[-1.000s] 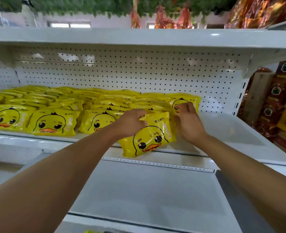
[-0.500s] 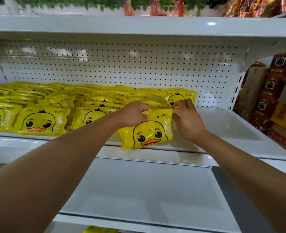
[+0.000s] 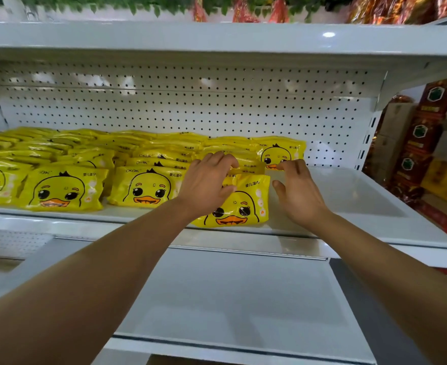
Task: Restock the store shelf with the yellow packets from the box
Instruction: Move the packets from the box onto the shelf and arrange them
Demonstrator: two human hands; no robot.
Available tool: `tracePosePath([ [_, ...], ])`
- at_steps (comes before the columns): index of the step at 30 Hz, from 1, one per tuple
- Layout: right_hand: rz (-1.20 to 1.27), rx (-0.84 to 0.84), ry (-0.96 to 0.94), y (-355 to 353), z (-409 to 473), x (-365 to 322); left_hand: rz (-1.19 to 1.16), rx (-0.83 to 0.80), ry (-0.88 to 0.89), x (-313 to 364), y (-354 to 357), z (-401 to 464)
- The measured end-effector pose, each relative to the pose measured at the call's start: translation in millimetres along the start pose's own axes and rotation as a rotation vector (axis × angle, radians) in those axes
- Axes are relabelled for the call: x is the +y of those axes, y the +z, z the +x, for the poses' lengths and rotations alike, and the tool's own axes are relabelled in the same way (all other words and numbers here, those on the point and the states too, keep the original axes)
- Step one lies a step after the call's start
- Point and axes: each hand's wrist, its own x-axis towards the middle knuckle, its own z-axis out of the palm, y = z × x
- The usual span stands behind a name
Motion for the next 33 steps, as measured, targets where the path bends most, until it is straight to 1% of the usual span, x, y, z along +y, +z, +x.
tracePosePath([
  [7, -0.005, 0.003, -0.012, -5.6, -7.5, -0.6, 0.046, 0.042, -0.037, 5.1, 9.1, -6.4],
  [14, -0.013, -0.013, 0.018, -8.1, -15.9, 4.6, 0.062, 0.032, -0.071, 6.4, 8.3, -6.7],
  [27, -0.01, -0.011, 0.038, -11.3, -20.8, 5.3, 0.146, -0.036, -0.13, 6.7, 7.0, -9.5],
  [33, -0.004, -0.019, 0.026, -12.6, -20.2, 5.0, 0.15, -0.102, -0.108, 11.1, 3.7, -8.3],
])
